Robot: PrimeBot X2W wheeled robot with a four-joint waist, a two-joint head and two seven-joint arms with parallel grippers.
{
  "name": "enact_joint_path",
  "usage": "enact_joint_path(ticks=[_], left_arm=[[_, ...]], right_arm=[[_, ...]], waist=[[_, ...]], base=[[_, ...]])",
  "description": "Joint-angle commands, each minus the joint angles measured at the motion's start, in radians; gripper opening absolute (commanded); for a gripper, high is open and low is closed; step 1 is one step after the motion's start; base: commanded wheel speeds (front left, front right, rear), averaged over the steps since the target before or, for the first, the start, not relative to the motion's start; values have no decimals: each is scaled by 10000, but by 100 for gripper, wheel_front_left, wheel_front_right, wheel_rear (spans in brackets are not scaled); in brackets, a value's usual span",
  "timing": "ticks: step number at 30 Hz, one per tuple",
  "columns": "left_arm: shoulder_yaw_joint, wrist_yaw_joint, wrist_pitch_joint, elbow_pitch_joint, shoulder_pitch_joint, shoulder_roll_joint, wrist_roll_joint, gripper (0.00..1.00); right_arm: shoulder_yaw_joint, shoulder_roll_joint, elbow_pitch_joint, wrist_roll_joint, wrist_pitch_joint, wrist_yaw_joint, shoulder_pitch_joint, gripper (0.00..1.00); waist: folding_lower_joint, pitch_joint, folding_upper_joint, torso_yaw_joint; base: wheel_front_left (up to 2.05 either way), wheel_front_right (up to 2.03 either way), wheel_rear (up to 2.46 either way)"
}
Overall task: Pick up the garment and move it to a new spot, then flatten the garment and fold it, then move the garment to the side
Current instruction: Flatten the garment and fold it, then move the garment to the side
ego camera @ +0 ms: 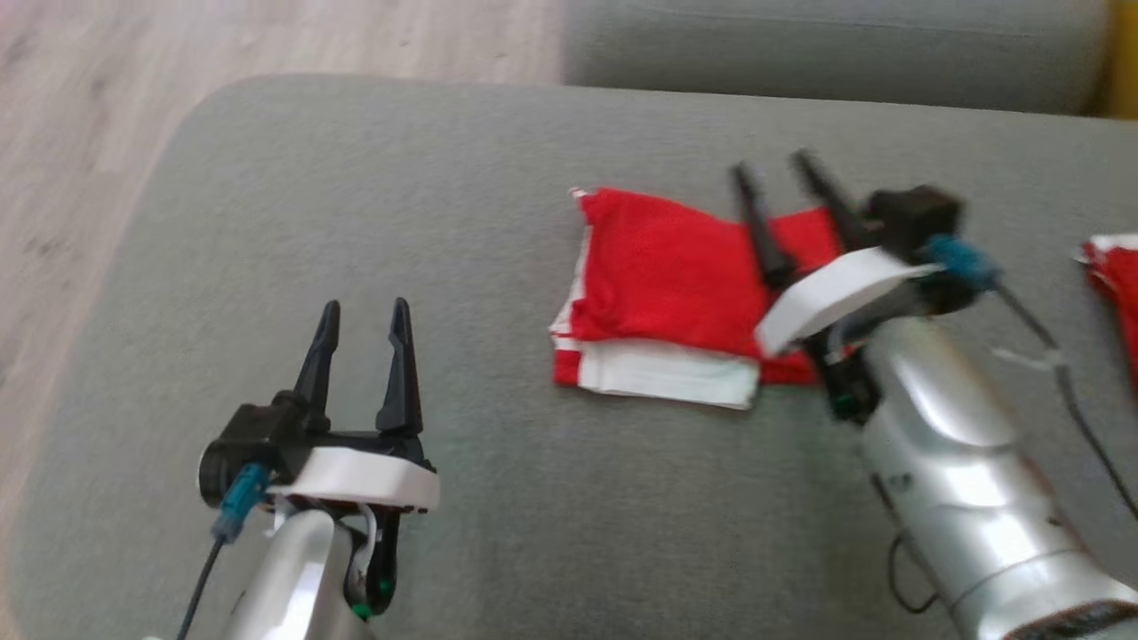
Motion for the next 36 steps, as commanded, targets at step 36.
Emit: enact_joint_path(ticks=[36], left_arm=[[827, -173, -95, -335, 370, 72, 241, 100]], right_arm=[[-3974, 154, -4727, -3495, -135, -9, 4436, 100]], waist=[[0, 222, 0, -1441]], base=[[0, 0, 0]])
